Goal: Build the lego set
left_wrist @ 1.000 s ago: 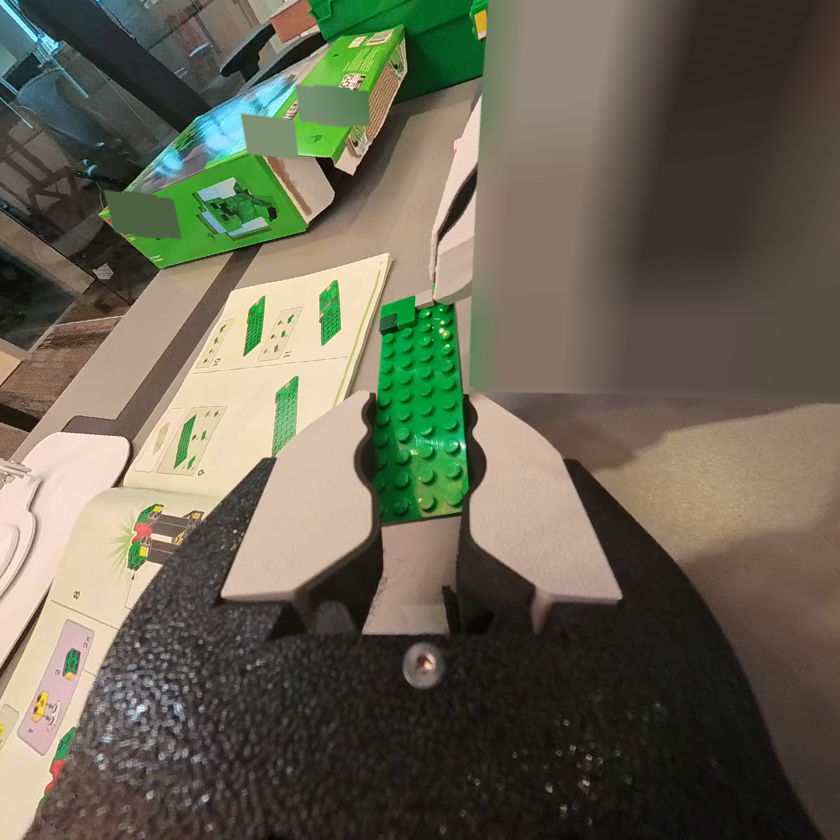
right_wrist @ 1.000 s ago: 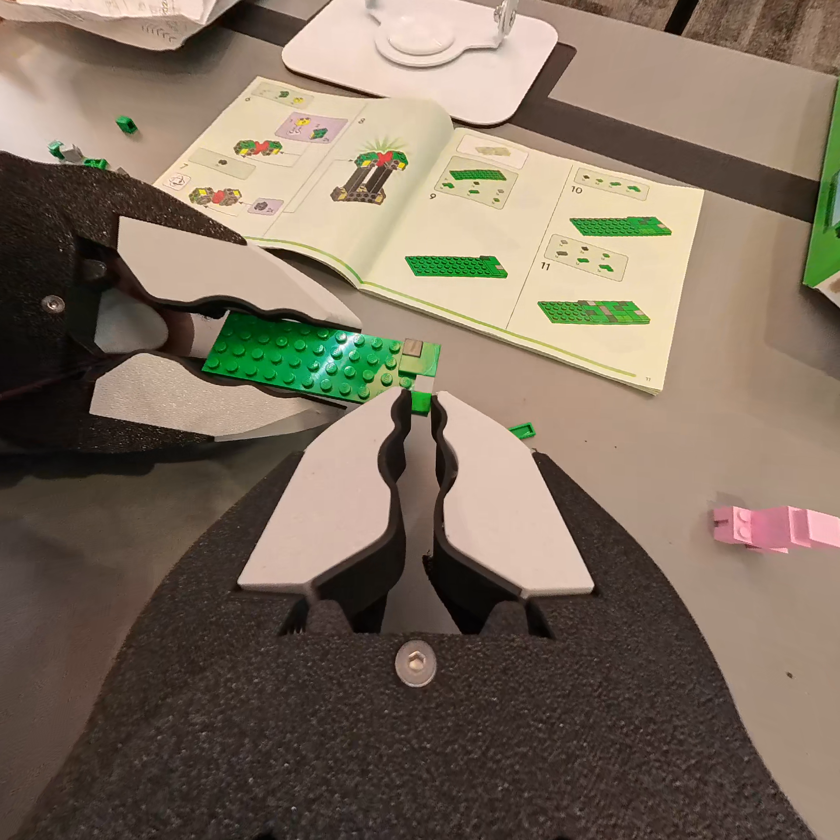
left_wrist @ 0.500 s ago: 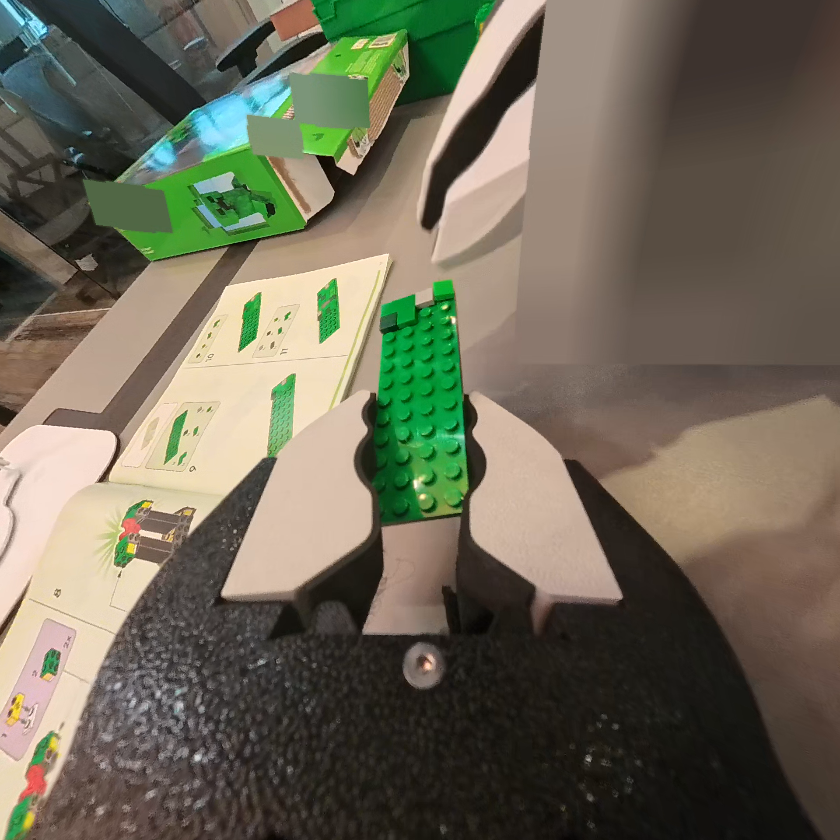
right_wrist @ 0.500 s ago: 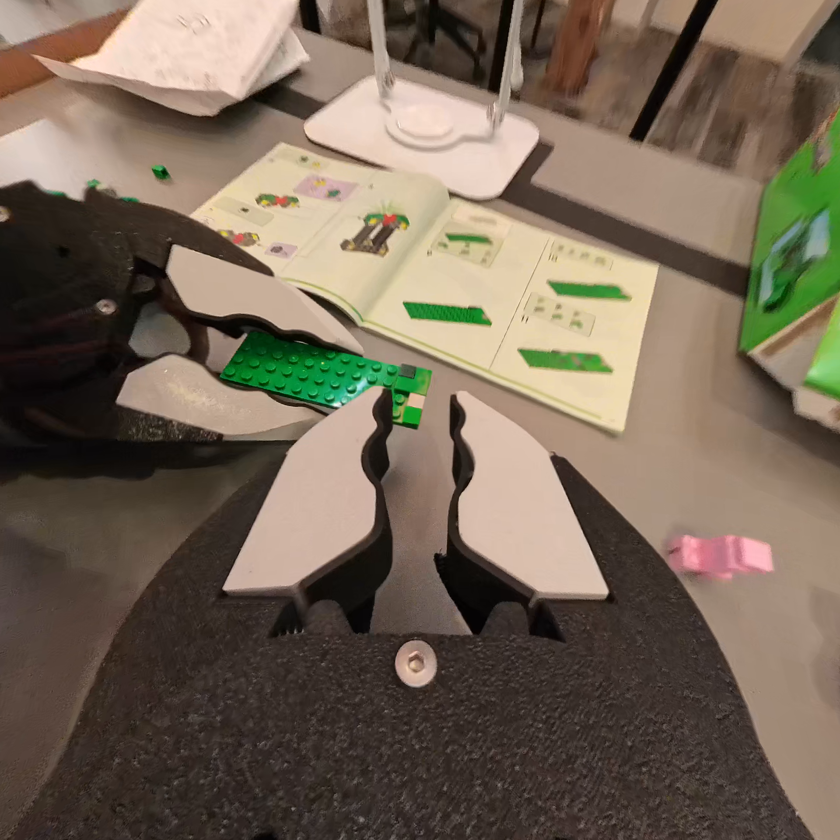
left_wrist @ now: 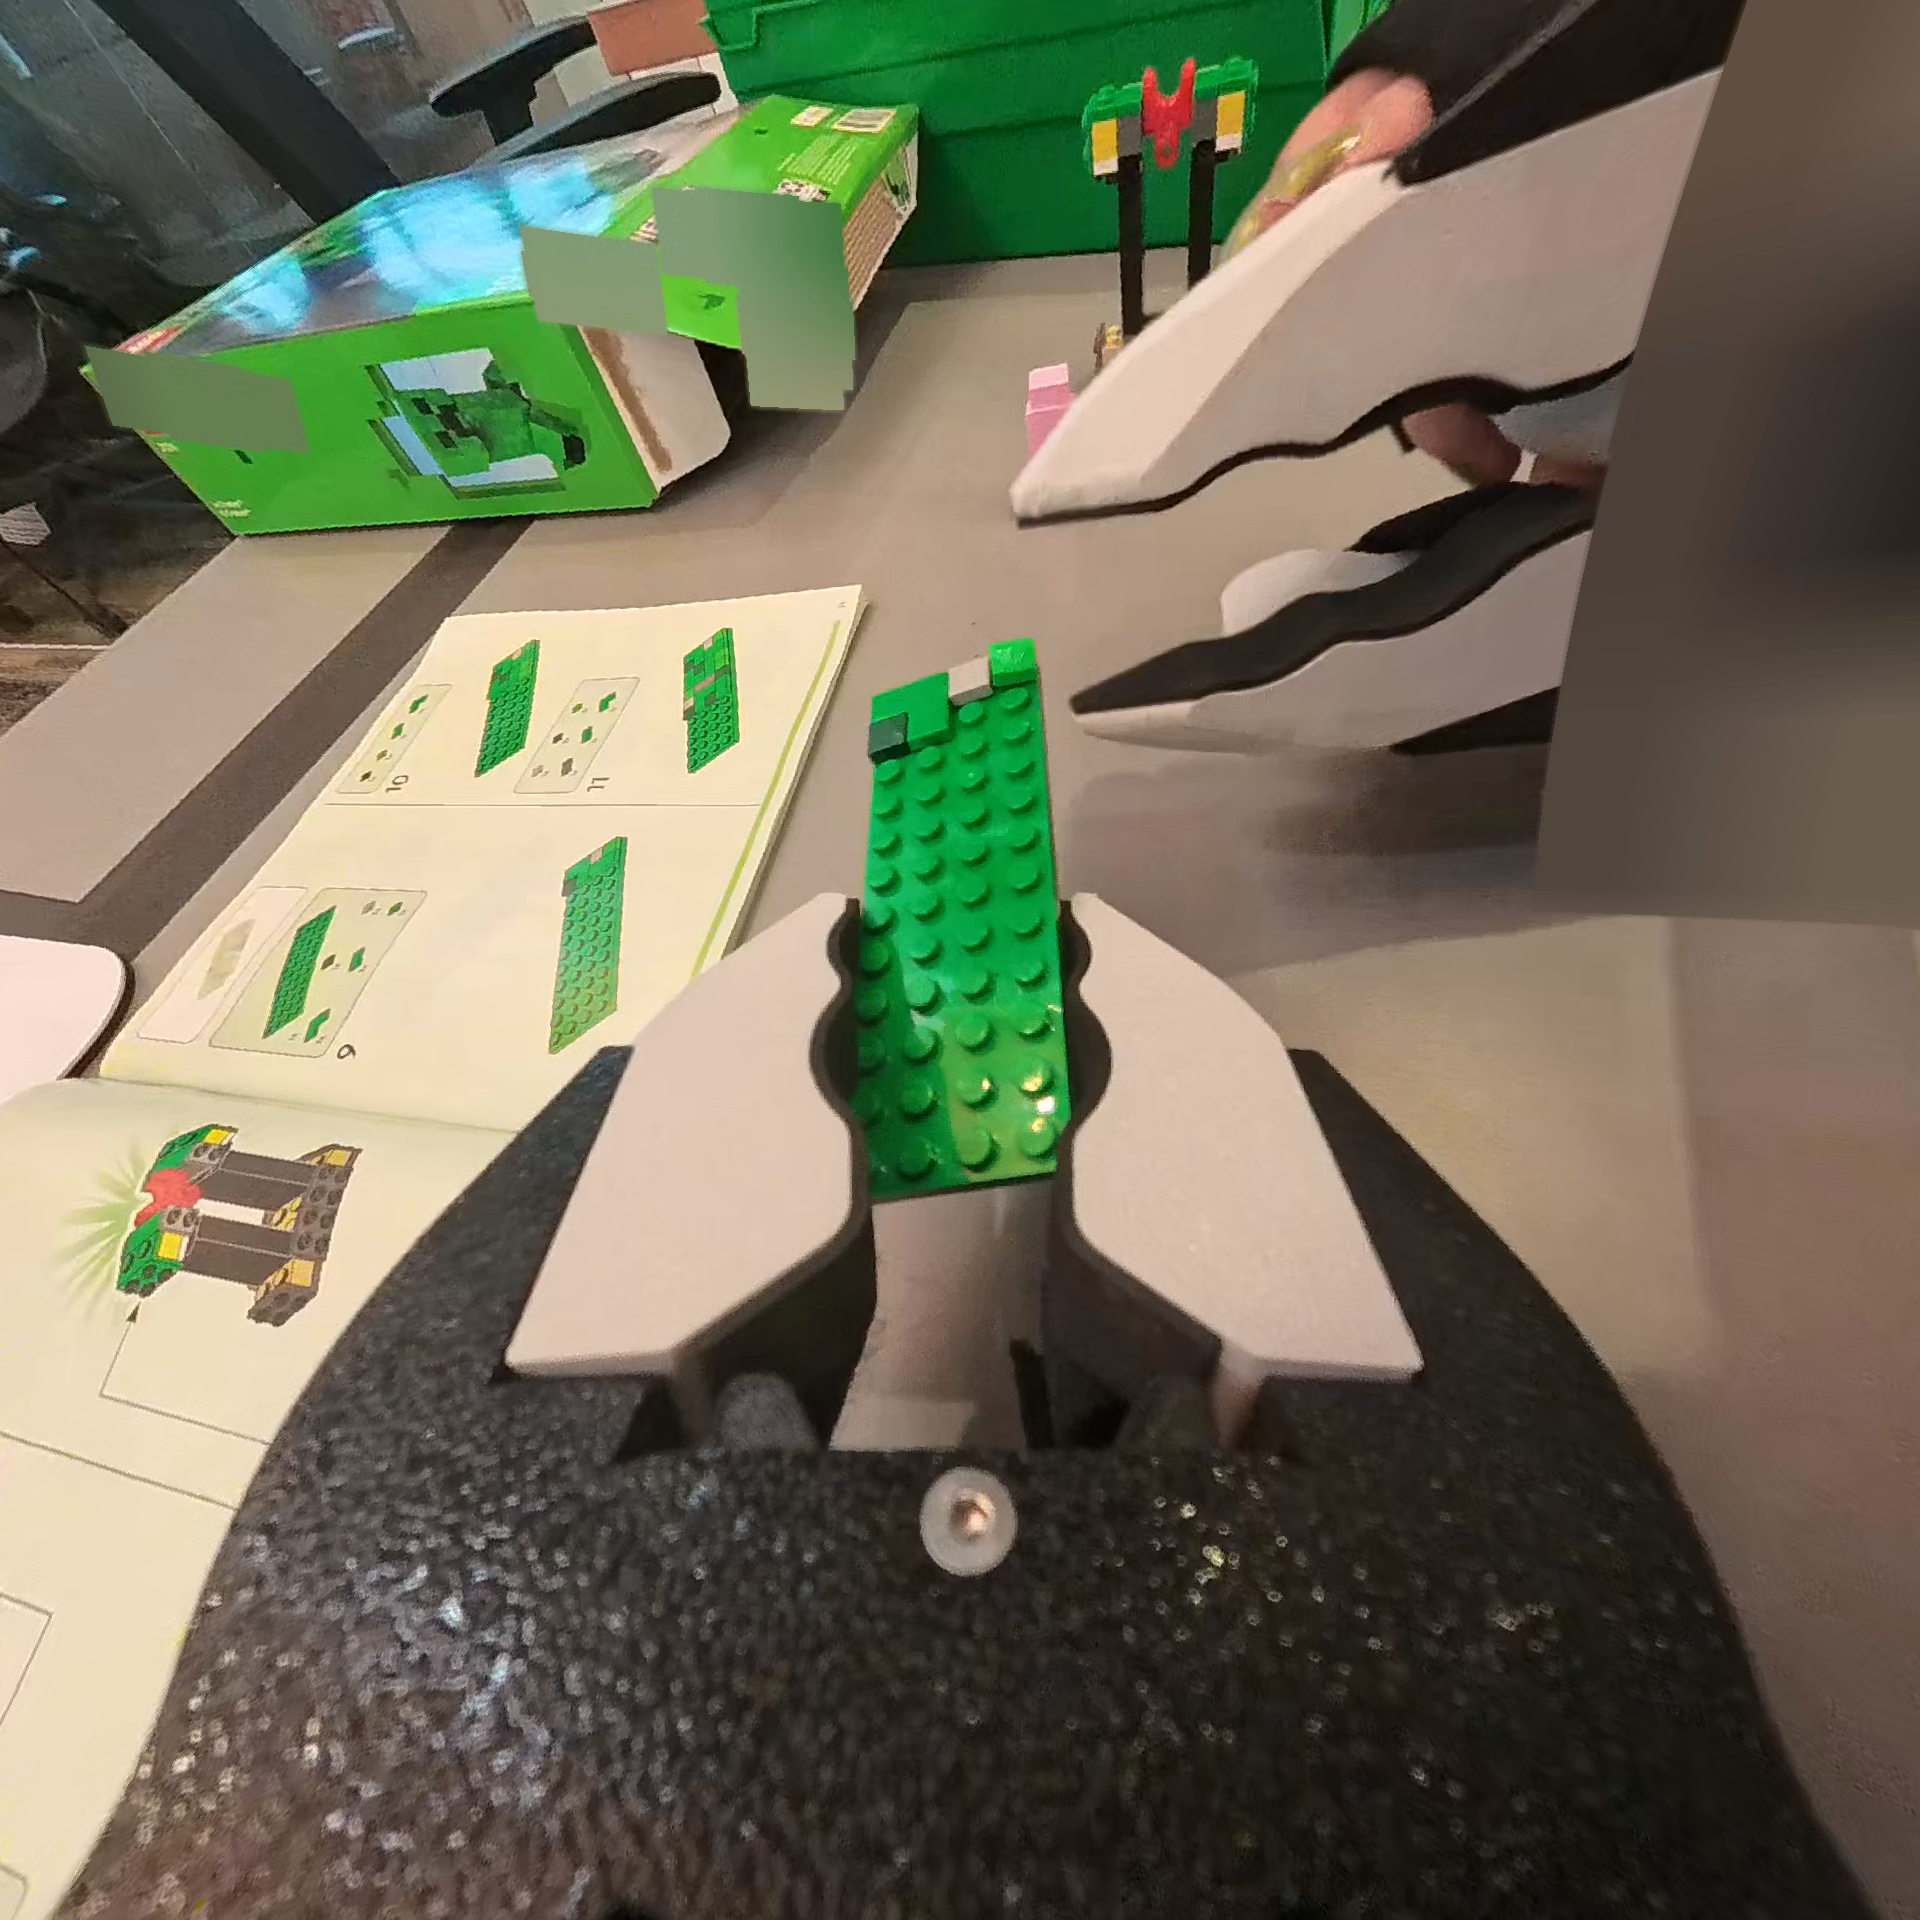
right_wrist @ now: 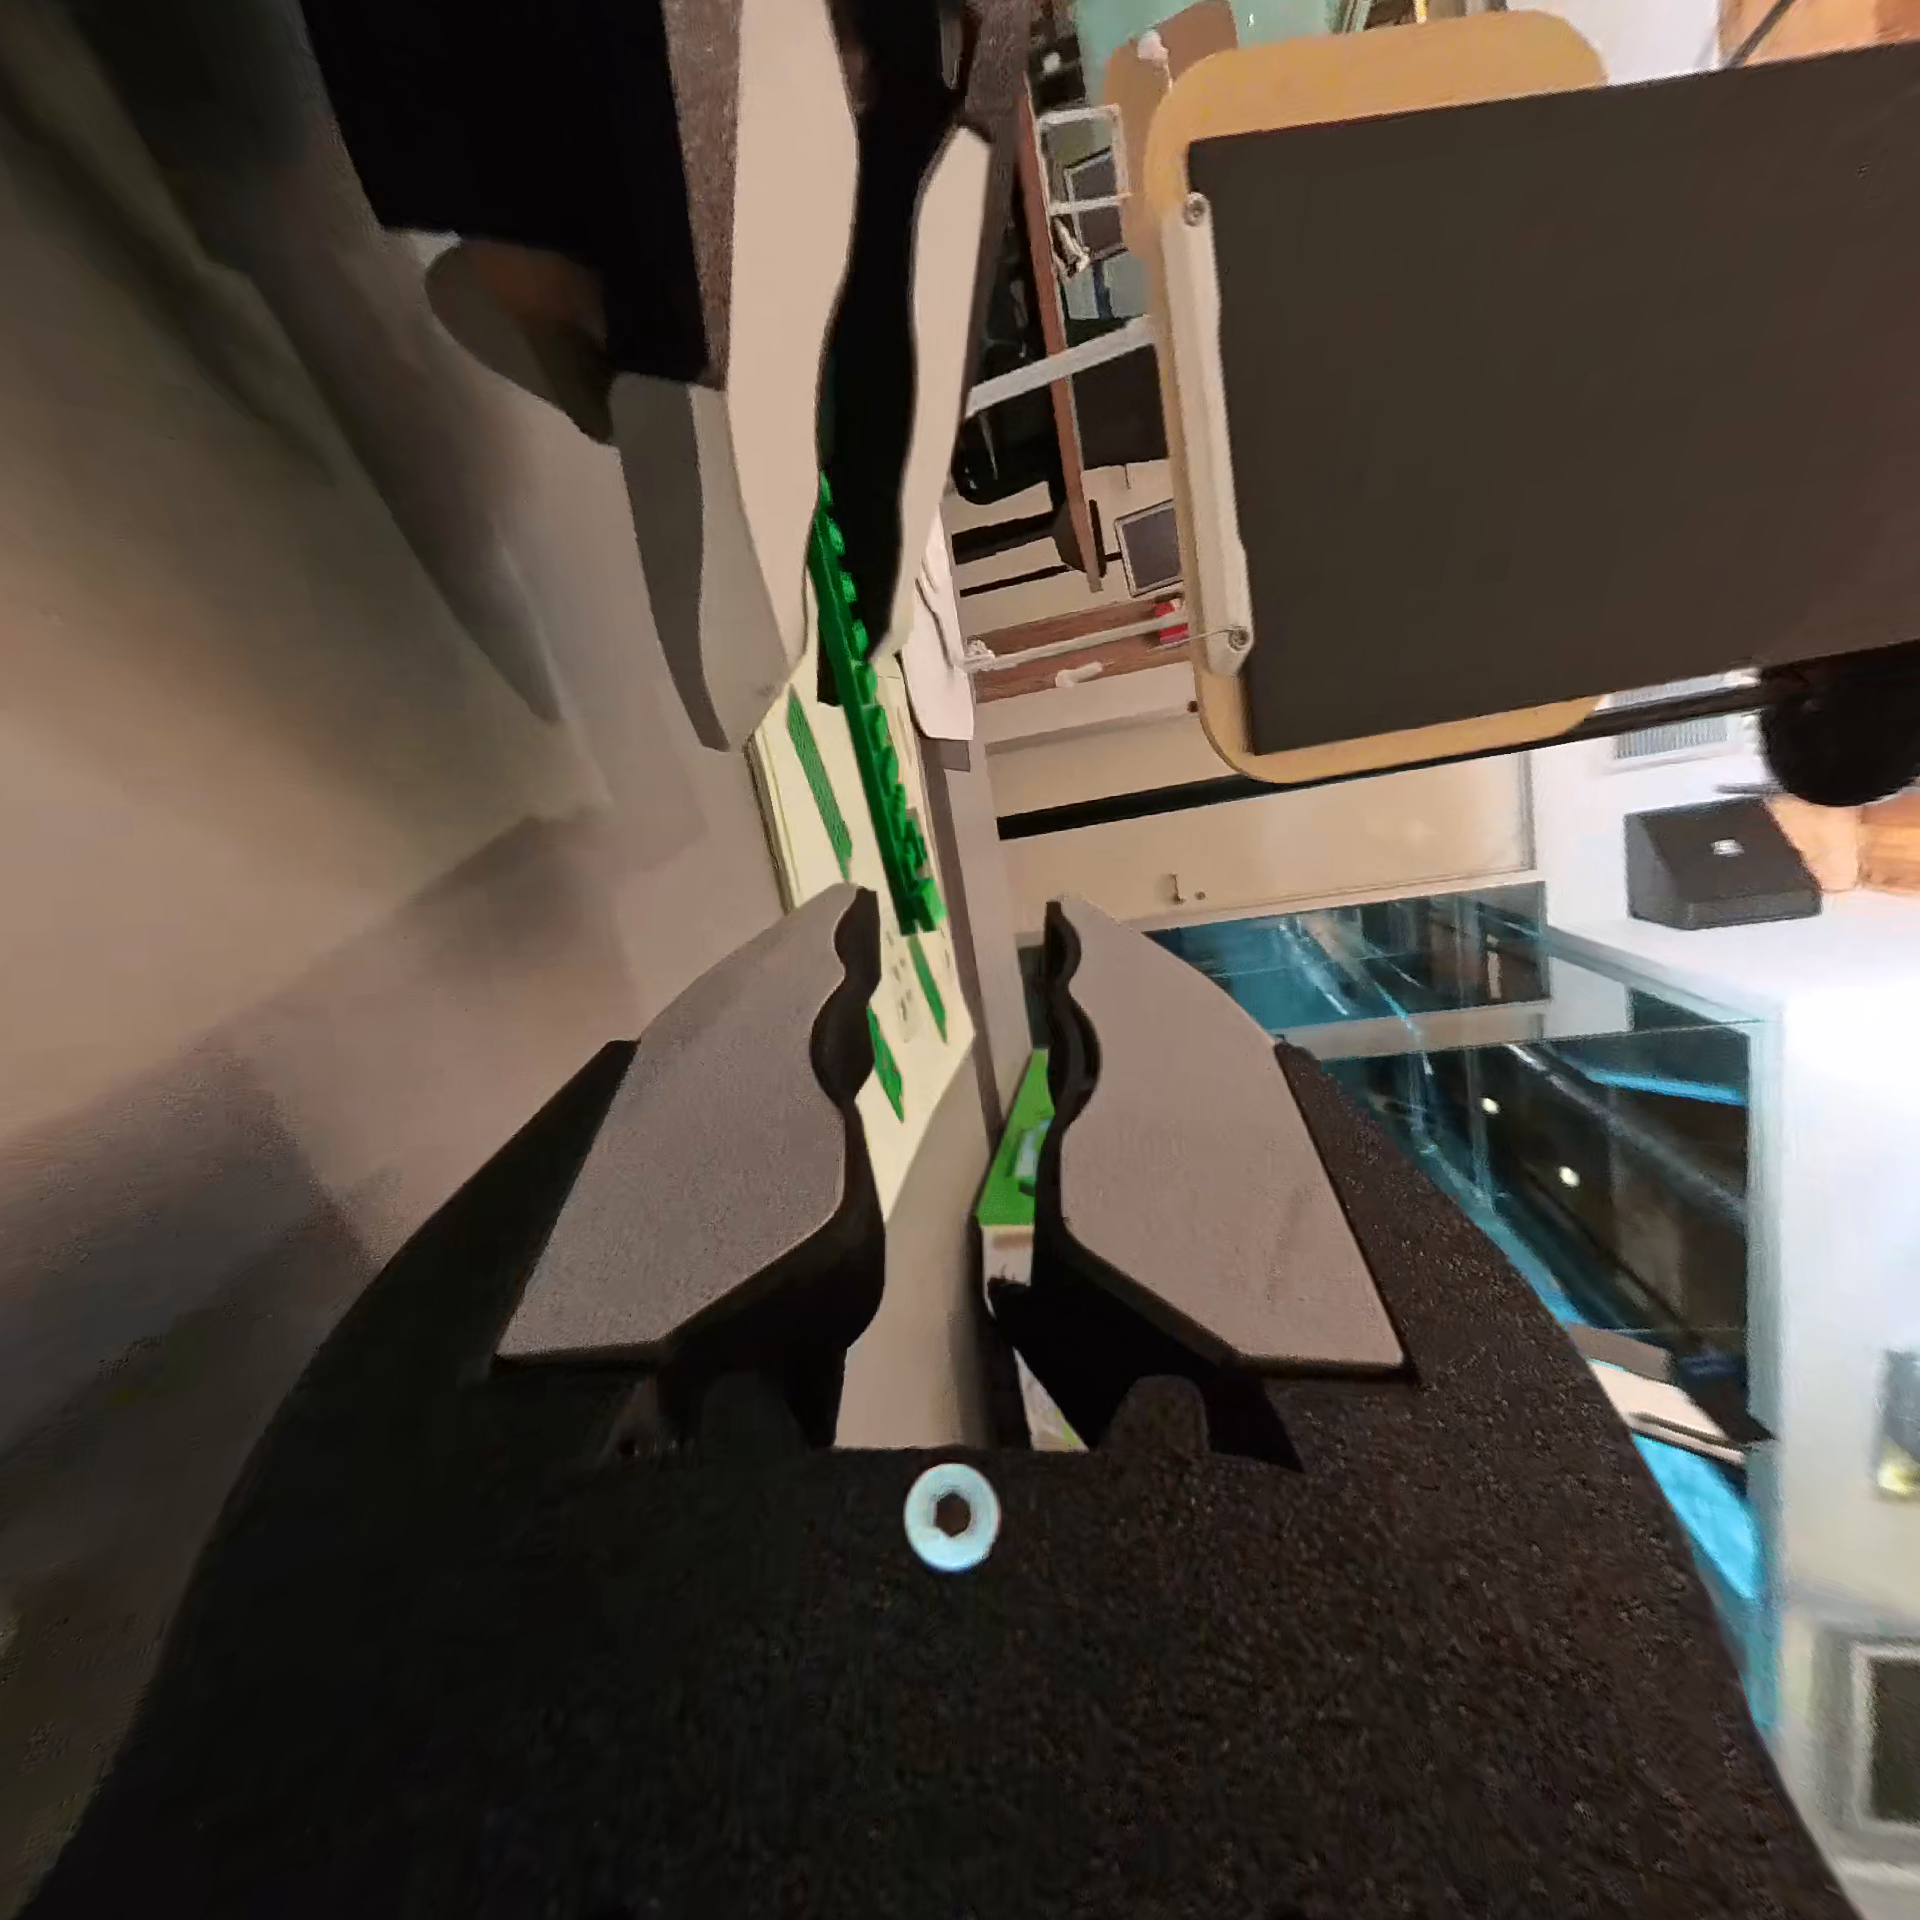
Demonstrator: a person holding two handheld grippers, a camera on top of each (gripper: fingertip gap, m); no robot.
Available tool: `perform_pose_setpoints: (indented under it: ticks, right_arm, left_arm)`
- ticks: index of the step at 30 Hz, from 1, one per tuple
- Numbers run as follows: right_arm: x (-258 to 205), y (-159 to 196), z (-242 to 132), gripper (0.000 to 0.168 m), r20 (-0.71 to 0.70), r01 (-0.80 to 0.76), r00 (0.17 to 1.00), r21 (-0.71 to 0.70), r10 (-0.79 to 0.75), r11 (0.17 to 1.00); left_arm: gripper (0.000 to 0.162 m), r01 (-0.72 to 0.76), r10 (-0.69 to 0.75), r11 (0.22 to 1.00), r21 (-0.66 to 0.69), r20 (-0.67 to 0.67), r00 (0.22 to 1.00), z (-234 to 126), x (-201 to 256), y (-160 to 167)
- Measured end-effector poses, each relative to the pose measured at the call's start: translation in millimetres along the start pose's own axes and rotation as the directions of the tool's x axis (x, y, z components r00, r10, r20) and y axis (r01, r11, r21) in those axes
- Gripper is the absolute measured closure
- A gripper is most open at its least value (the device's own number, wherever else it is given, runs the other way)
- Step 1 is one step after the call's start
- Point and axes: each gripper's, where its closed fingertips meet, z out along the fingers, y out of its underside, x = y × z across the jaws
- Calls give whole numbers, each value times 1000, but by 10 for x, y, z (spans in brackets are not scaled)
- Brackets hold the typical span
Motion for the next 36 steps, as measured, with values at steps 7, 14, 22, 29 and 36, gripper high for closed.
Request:
perform_pose_setpoints:
  ticks: [7, 14, 22, 29, 36]
  right_arm:
    - [-85, 21, 49, 148, -15, 118, 993, -12, -118, 993]
    - [-73, -12, 23, 161, -30, 167, 985, -9, -167, 986]
    - [-110, -10, -5, 162, 54, 95, 994, -21, -93, 995]
    - [-206, 9, 3, 162, 133, 34, 991, -14, -32, 999]
    - [-232, -16, -2, 162, 149, -11, 989, 25, 7, 1000]
  left_arm:
    - [127, -1, 1, 1000, 4, -17, 1000, 0, 30, -7]
    - [128, -33, 33, 999, 13, -9, 999, -27, 47, -43]
    - [129, -44, 45, 999, 8, -12, 999, -36, 72, -42]
    - [133, -22, 22, 1000, -4, -27, 999, -15, 68, -4]
    - [129, 6, -6, 1000, 1, -53, 999, -8, 25, 0]
